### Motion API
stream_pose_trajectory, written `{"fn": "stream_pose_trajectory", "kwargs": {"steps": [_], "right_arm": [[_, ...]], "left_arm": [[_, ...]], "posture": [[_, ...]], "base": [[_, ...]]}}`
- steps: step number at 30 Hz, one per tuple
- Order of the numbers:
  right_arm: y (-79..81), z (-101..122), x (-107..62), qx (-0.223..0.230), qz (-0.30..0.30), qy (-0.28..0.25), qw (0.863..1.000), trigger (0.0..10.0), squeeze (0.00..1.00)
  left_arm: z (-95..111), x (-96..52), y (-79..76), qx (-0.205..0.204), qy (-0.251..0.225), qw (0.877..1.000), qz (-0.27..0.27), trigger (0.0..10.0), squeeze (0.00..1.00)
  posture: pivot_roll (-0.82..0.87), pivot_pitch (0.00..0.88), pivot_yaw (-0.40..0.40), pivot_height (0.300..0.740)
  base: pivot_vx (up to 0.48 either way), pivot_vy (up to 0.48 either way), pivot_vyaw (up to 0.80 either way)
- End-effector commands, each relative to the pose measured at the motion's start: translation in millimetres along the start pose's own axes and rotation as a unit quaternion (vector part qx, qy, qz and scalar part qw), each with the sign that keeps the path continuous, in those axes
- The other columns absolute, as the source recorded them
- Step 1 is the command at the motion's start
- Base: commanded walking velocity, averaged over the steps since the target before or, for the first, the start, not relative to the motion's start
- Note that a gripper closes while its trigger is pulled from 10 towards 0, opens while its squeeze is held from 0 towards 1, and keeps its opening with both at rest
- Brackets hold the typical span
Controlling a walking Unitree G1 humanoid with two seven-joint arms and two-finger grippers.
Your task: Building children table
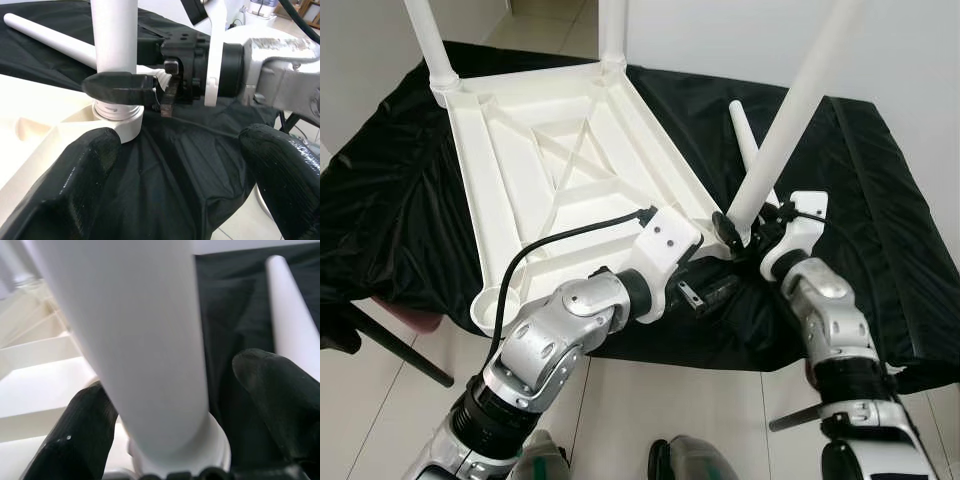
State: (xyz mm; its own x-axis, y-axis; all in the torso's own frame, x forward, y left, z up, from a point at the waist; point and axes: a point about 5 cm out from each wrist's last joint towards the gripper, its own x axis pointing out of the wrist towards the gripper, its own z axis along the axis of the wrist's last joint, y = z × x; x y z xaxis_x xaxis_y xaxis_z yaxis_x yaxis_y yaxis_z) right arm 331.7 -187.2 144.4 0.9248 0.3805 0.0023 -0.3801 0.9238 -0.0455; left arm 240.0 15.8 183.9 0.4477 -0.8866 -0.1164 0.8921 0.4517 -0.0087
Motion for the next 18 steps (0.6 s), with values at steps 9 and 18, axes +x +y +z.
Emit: {"fn": "stream_pose_trajectory", "kwargs": {"steps": [9,18], "right_arm": [[-10.0,-2,15.3,-0.033,0.074,0.02,0.996,5.9,0.0],[-17.8,-6,17.0,-0.05,0.093,0.042,0.994,0.0,0.0]], "left_arm": [[0,-0.2,0.4,0.005,0.004,1.0,-0.005,10.0,0.0],[0,-1.8,-0.7,0.003,0.005,1.0,-0.001,10.0,0.0]], "posture": [[-0.03,0.039,-0.042,0.74],[-0.02,0.046,-0.047,0.74]], "base": [[0.0,0.0,0.0],[0.0,0.0,0.0]]}}
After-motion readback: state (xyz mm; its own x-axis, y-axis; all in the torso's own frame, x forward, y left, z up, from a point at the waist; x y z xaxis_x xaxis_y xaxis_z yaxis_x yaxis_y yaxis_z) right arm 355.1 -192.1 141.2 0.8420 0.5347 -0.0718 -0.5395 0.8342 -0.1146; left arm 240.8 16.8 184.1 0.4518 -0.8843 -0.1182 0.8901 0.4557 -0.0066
